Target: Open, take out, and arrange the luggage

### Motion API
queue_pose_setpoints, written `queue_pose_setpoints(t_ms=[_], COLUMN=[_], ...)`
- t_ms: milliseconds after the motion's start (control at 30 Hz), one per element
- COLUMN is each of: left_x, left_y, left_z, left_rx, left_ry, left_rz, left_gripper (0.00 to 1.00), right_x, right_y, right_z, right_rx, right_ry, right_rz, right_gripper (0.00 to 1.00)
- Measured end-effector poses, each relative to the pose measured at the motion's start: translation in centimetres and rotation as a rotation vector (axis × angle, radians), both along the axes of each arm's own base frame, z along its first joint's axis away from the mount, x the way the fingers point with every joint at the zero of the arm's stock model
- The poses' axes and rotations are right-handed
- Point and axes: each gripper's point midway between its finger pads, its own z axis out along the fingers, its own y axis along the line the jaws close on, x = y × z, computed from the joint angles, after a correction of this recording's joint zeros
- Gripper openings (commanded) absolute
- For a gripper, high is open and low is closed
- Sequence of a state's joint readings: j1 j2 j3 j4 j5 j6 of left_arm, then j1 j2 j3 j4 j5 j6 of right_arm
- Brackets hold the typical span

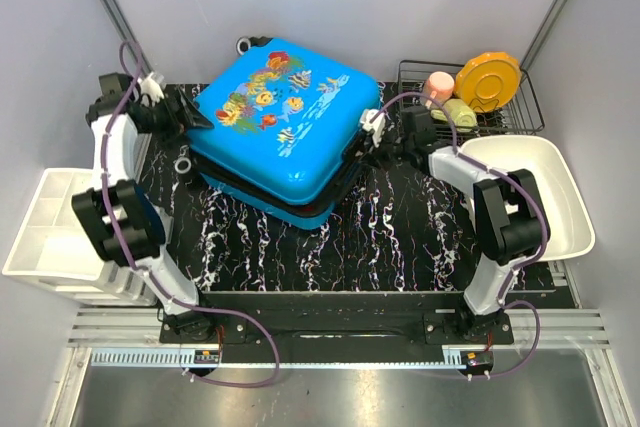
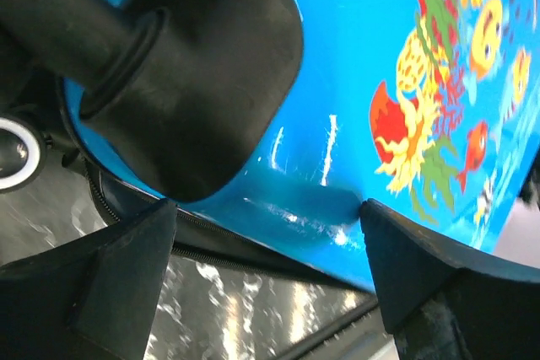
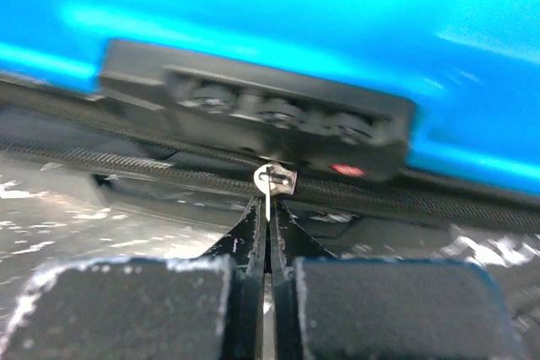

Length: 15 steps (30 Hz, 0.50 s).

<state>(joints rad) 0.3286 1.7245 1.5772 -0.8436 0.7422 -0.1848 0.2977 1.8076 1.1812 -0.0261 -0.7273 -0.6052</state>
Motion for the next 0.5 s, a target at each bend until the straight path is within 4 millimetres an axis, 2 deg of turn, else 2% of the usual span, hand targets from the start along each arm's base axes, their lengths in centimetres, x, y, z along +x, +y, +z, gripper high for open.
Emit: queue_pose_setpoints(t_ms=[33, 133, 200, 267, 333, 400, 467, 500], left_x=[1.6, 4.8, 5.3, 4.8, 3.1, -0.4, -4.2, -6.9], left_y=[0.8, 2.5, 2.8, 2.4, 0.8, -2.6, -7.3, -10.3], left_z=[0.2, 0.8, 1.4, 2.2, 3.1, 4.5, 6.1, 6.9], left_rx=[0.016, 0.098, 0.171, 0.240, 0.295, 0.336, 0.376, 0.388], left_ry=[-0.011, -0.096, -0.152, -0.213, -0.271, -0.348, -0.459, -0.533], left_rz=[0.006, -0.009, -0.040, -0.089, -0.152, -0.253, -0.394, -0.489], left_gripper=[0.91, 0.92, 0.93, 0.94, 0.95, 0.95, 0.95, 0.95], right_x=[-0.8, -4.4, -6.9, -8.6, -9.9, -10.4, -10.1, -9.7], right_y=[0.8, 4.2, 6.4, 7.6, 7.9, 7.7, 6.9, 6.4], right_z=[0.0, 0.2, 0.5, 0.7, 0.7, 0.6, 0.5, 0.4], right_rx=[0.002, 0.021, 0.035, 0.045, 0.049, 0.047, 0.040, 0.036], right_ry=[0.005, 0.037, 0.053, 0.075, 0.113, 0.145, 0.164, 0.169], right_rz=[0.024, 0.141, 0.212, 0.246, 0.250, 0.230, 0.201, 0.179], right_gripper=[0.00, 0.00, 0.00, 0.00, 0.00, 0.00, 0.00, 0.00])
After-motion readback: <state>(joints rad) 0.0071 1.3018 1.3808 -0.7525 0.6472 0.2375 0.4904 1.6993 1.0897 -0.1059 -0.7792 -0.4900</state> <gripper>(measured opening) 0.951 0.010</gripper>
